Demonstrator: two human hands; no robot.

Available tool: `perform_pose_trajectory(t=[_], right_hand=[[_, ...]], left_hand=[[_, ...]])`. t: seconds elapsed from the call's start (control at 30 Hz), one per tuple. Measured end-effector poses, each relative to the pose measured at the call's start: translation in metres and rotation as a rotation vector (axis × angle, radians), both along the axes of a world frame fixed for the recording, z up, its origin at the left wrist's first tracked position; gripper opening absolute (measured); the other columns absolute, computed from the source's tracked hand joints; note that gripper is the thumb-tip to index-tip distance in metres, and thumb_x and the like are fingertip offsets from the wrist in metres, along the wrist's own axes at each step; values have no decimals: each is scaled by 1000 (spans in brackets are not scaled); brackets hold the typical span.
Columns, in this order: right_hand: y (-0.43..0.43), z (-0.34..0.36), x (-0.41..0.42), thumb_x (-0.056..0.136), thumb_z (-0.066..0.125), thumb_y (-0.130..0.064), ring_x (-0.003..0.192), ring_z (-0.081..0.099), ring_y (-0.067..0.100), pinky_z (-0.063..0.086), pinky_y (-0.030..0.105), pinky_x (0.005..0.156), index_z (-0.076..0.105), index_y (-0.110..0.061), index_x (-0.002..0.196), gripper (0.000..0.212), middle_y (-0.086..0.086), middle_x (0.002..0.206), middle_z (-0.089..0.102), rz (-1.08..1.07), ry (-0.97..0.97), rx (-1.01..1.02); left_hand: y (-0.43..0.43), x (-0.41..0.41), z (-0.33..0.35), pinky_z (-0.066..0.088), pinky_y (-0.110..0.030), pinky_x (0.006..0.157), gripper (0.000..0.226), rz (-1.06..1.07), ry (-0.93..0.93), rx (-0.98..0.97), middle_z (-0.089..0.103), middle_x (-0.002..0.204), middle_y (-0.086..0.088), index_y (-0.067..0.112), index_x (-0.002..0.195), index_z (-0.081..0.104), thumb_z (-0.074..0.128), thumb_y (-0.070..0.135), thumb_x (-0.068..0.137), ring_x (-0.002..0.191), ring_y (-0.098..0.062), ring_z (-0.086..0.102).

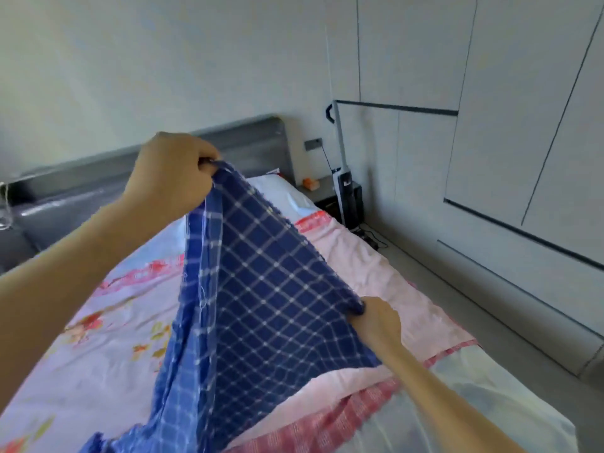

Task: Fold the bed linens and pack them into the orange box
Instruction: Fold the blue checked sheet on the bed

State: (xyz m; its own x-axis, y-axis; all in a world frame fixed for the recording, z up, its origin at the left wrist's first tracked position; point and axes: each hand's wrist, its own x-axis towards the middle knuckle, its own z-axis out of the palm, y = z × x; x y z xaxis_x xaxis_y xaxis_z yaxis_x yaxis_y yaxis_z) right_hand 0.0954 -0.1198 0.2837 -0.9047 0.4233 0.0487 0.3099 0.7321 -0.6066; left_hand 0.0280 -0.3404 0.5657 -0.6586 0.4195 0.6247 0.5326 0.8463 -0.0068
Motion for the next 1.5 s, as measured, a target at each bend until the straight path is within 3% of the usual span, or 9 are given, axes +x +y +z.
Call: perform_pose_trajectory(t=[0.3,0.53,0.73,0.93,1.07,1.17,1.23,1.33,1.5], right_hand=[[36,157,-10,90,59,-32,63,59,19,40,28,55,55,-21,60,32,-1,64,61,-50,283,127],[-5,358,-28,94,53,-18,62,50,23,29,28,56,56,-17,72,22,0,66,54,-98,980,274],[-34,397,-36,91,61,-28,50,40,15,21,25,46,44,-20,53,42,-2,54,45,6,799,331],[-33,417,-40,80,73,-13,50,46,7,35,15,45,68,-5,88,12,0,63,55,300,867,-434],[-21,445,-35,55,77,-27,38,31,4,30,12,37,69,-13,72,23,-7,49,54,574,783,-685],[-17,465,-52,78,63,-20,33,30,1,35,12,37,70,-18,62,18,-10,46,48,699,807,-803],[-17,472,-84,89,57,-20,34,31,2,29,13,37,64,-13,75,18,-8,48,48,654,755,-746],[-20,441,-163,94,57,-20,35,33,8,25,17,38,54,-7,75,23,3,54,42,441,548,-456],[-69,304,-266,99,45,-14,34,58,17,42,22,32,48,-4,96,11,15,69,49,223,208,-546]], left_hand=[[-108,11,119,39,-32,61,26,278,214,186,67,89,-21,0,96,71,48,-2,84,76,-35,52],[-218,29,174,42,-35,59,20,647,387,237,61,76,-20,2,85,69,50,-2,81,70,-37,55],[-264,30,157,36,-31,53,25,730,298,187,50,59,-10,4,76,69,50,10,92,61,-30,50],[-295,11,148,36,-30,56,25,709,271,176,61,73,-10,11,82,69,50,20,94,70,-31,55],[-319,-6,173,50,-41,73,20,618,154,289,68,92,-13,12,95,72,61,27,89,85,-35,60],[-324,-9,193,54,-34,58,17,419,3,613,65,80,-18,14,85,67,67,30,83,67,-33,57],[-319,-25,194,35,-14,32,14,360,-175,825,51,63,-12,18,78,57,58,19,92,49,-20,39],[-310,-69,161,22,-10,30,20,481,-434,873,41,51,-6,11,79,55,48,12,97,39,-13,31],[-296,-147,44,43,-19,36,28,659,-735,1031,48,31,-2,2,68,46,45,2,96,32,-17,52]])
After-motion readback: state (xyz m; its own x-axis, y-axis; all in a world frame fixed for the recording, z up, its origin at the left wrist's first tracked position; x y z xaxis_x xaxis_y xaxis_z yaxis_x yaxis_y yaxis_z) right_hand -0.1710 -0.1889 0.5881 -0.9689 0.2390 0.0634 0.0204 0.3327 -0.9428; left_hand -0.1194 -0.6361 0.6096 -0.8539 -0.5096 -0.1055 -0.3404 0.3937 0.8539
